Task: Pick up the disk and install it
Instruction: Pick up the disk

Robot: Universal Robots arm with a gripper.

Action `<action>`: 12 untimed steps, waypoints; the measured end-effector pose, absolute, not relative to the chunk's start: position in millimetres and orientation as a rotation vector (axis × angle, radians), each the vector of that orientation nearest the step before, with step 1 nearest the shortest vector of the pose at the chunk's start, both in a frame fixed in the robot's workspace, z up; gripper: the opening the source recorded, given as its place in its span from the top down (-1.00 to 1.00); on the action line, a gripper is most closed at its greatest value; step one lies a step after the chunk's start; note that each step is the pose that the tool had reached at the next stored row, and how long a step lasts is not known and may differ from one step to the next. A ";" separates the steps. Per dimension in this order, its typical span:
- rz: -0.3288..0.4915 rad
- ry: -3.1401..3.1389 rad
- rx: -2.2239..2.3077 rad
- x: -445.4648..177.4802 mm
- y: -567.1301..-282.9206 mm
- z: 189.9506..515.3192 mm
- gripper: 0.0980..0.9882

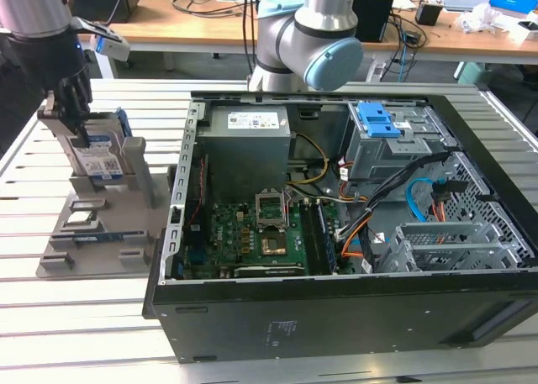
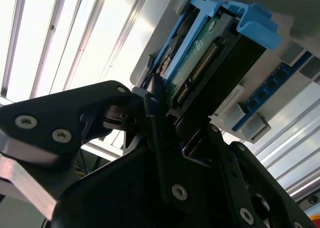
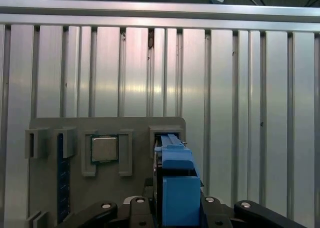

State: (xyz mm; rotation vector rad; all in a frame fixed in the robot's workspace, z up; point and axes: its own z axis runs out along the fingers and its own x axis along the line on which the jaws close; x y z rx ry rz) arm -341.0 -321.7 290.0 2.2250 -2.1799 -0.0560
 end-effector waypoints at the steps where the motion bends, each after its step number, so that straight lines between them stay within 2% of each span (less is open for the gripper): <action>1: -0.056 -2.180 2.225 -341.0 -321.7 290.7 0.40; 12: -0.056 -2.180 2.225 -340.8 -321.7 298.4 0.40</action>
